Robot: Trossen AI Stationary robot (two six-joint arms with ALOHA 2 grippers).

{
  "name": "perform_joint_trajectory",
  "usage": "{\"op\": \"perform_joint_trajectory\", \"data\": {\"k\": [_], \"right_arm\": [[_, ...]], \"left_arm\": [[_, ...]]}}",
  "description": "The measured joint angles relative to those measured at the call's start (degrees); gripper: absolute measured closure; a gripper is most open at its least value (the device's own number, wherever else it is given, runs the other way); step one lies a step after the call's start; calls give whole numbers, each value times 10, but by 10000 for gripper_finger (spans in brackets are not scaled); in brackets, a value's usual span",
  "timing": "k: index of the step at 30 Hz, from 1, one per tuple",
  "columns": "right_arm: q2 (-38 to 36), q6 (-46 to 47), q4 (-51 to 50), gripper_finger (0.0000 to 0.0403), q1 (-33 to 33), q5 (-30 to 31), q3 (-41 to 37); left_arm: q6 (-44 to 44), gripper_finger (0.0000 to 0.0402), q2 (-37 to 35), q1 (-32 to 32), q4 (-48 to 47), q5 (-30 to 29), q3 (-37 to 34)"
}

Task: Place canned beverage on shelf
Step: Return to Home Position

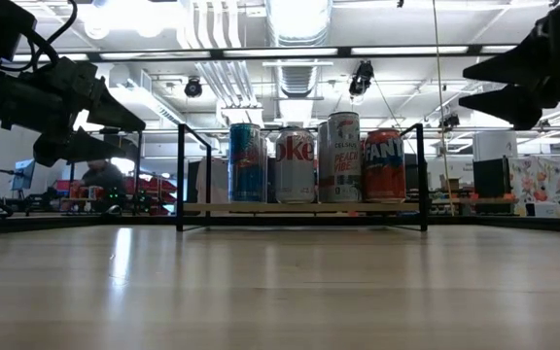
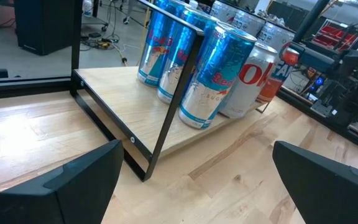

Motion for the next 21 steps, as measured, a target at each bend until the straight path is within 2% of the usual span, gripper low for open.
{"op": "perform_joint_trajectory", "data": {"k": [8, 21], "right_arm": [[0, 1, 0, 54, -53, 0, 0], [15, 1, -1, 54, -56, 1, 0]], "left_arm": [[0, 3, 0, 0, 0, 0, 0], [0, 3, 0, 0, 0, 0, 0]]}}
